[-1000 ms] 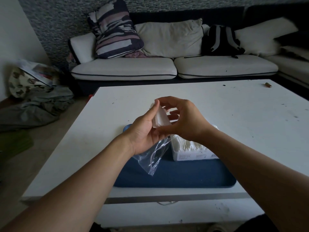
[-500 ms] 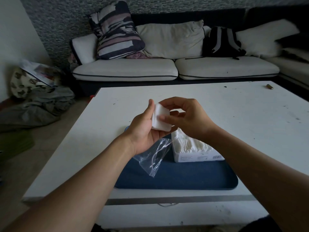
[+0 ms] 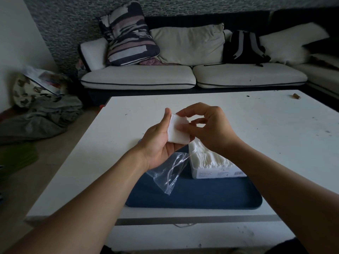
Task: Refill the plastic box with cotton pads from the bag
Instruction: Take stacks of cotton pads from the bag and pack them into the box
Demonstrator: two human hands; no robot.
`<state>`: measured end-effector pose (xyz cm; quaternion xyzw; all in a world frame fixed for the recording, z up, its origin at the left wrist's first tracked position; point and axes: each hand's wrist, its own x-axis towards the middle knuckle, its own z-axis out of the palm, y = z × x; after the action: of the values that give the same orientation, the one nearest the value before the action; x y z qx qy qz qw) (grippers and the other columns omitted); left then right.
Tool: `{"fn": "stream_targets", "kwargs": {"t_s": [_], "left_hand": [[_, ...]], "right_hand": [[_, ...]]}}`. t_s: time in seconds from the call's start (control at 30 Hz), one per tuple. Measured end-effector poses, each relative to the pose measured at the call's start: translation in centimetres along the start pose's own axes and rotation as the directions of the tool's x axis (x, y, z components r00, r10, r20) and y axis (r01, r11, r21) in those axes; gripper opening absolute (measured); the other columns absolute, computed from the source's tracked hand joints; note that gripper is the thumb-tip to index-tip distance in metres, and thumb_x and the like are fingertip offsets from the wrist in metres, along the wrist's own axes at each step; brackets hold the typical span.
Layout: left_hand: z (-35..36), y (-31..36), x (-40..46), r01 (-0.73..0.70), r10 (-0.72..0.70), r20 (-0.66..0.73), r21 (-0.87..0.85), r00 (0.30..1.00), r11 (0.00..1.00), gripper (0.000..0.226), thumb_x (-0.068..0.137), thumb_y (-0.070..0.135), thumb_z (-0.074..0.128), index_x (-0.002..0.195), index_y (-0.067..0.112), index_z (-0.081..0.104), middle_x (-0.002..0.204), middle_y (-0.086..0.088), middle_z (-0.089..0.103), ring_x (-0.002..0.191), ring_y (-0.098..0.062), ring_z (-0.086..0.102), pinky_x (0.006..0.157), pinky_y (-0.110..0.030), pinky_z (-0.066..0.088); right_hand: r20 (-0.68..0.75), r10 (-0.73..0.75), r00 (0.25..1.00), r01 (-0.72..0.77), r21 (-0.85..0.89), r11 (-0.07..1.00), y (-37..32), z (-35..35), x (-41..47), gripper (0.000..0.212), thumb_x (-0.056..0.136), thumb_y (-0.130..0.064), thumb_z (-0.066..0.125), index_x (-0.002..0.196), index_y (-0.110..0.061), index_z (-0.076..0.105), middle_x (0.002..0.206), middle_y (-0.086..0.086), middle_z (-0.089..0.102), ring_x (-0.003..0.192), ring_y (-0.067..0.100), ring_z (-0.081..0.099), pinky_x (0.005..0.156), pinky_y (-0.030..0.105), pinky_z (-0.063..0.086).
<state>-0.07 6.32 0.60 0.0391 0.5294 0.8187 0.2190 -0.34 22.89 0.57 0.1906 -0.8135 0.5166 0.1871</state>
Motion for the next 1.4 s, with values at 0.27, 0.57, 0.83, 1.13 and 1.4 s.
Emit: {"fn": "stream_targets", "kwargs": {"t_s": [0.27,0.57,0.83,1.13,1.4], "left_hand": [[0.2,-0.4,0.2,0.058,-0.059,0.037,0.025,0.998,0.998,0.057,0.103,0.052,0.035,0.132,0.01,0.059,0.119,-0.019,0.069,0.101,-0.026,0.071,0.095,-0.044,0.058],[0.5,-0.2,-0.2,0.045,-0.057,0.145,0.088,0.988,0.995,0.022,0.092,0.021,0.064,0.106,0.006,0.069,0.093,-0.011,0.068,0.08,-0.018,0.067,0.068,-0.031,0.06],[0.4,-0.3,0.3,0.092,-0.096,0.029,0.134,0.995,0.987,0.03,0.079,-0.005,0.039,0.097,0.004,0.061,0.067,-0.007,0.061,0.062,-0.018,0.053,0.058,-0.031,0.043],[0.9,0.0,0.2,0.165,-0.16,-0.108,0.045,0.981,0.985,0.062,0.093,0.059,0.044,0.101,0.003,0.068,0.079,-0.017,0.066,0.066,-0.03,0.059,0.059,-0.034,0.049],[2.8,-0.8,1.1,0.011,0.02,-0.507,0.059,0.862,0.998,0.067,0.092,0.073,0.037,0.1,0.014,0.07,0.105,-0.014,0.073,0.1,-0.034,0.069,0.092,-0.048,0.057]], "right_hand": [[-0.013,0.049,0.999,-0.049,-0.016,0.999,0.1,0.2,0.0,0.006,0.086,-0.021,0.077,0.091,-0.02,0.074,0.094,-0.006,0.072,0.086,0.009,0.068,0.068,0.021,0.057],[0.276,0.188,0.943,-0.235,0.148,0.961,-1.0,0.3,-0.4,0.076,0.071,-0.014,0.053,0.146,-0.025,0.044,0.133,-0.002,0.058,0.115,0.019,0.062,0.083,0.032,0.059],[0.339,0.187,0.922,-0.23,0.09,0.969,-1.8,0.0,-0.4,0.059,0.082,-0.018,0.053,0.14,-0.01,0.053,0.104,0.0,0.066,0.092,0.005,0.064,0.076,0.023,0.052],[0.195,0.366,0.91,-0.379,0.034,0.925,-1.3,-0.1,-0.2,0.017,0.093,-0.006,0.06,0.097,0.008,0.067,0.087,0.021,0.062,0.078,0.025,0.056,0.073,0.044,0.051],[0.409,0.578,0.707,-0.706,0.455,0.542,-3.1,1.7,-0.9,0.018,0.096,-0.01,0.048,0.102,-0.01,0.066,0.102,0.018,0.062,0.092,0.029,0.064,0.067,0.037,0.06]]}}
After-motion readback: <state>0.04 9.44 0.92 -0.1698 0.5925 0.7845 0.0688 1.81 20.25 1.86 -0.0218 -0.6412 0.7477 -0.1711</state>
